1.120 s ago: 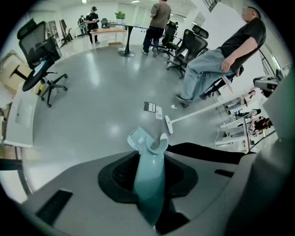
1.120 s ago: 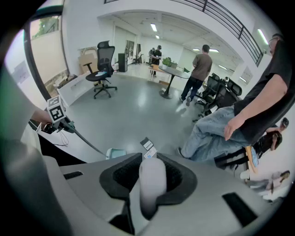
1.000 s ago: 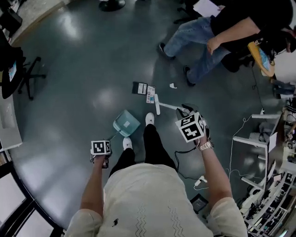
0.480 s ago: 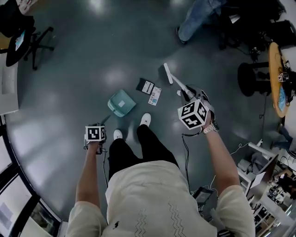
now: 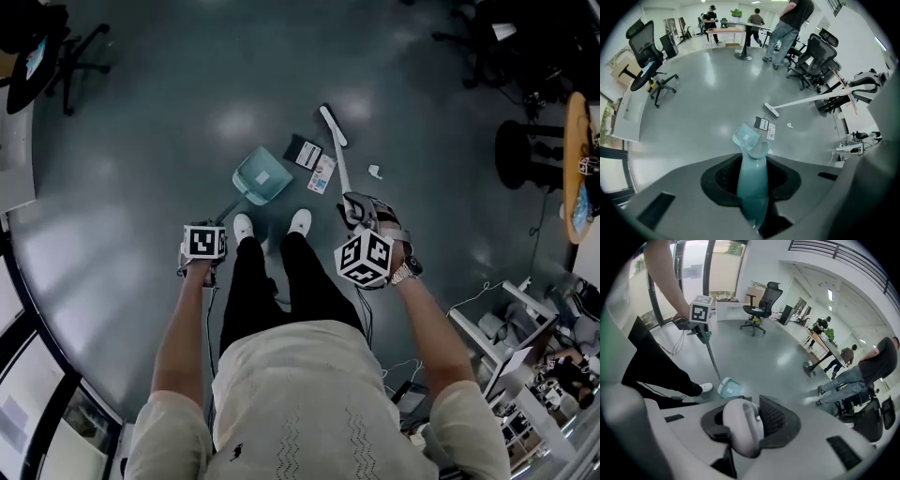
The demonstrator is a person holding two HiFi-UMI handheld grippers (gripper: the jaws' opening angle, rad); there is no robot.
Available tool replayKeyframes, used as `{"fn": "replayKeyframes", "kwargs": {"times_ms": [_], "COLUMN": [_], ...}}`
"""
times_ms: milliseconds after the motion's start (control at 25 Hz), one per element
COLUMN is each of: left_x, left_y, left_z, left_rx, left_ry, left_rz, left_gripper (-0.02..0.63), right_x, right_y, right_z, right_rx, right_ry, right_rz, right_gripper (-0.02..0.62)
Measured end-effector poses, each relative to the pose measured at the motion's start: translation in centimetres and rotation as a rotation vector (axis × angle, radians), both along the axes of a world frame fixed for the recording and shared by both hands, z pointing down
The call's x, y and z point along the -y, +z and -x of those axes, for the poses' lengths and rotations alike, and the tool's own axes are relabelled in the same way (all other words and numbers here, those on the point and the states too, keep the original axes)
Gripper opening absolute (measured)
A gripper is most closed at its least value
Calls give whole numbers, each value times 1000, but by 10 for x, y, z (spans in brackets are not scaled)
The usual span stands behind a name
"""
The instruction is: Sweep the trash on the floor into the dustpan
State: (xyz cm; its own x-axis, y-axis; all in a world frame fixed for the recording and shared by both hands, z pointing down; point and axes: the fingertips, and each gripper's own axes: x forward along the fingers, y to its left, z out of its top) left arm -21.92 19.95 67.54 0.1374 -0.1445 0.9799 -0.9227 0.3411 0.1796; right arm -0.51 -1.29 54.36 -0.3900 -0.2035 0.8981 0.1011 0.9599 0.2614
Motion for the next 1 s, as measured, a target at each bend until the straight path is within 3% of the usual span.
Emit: {"fn": "replayKeyframes", "kwargs": {"times_ms": [240, 360, 520, 760, 1000], "left_x": [15, 19, 16, 6, -7], "left_y": [6, 14, 18, 24, 28], "left_z": [4, 4, -2, -1, -4], "left_rx": [8, 9, -13, -35, -48], "left_ry": [36, 59, 99, 71, 62], "left_rz": [11, 6, 16, 1, -2], "left_gripper": [104, 104, 104, 104, 104], "right_x": [-30, -37, -58, -88, -100], "right_y": [-9, -23, -41, -62, -73], "right_z": [28, 55, 98, 142, 135], "right_rx": [118, 221, 319, 401, 398], "right_ry": [72, 126, 131, 152, 173], "right_rz": [79, 143, 216, 305, 320], "right_gripper": [114, 114, 114, 114, 112]}}
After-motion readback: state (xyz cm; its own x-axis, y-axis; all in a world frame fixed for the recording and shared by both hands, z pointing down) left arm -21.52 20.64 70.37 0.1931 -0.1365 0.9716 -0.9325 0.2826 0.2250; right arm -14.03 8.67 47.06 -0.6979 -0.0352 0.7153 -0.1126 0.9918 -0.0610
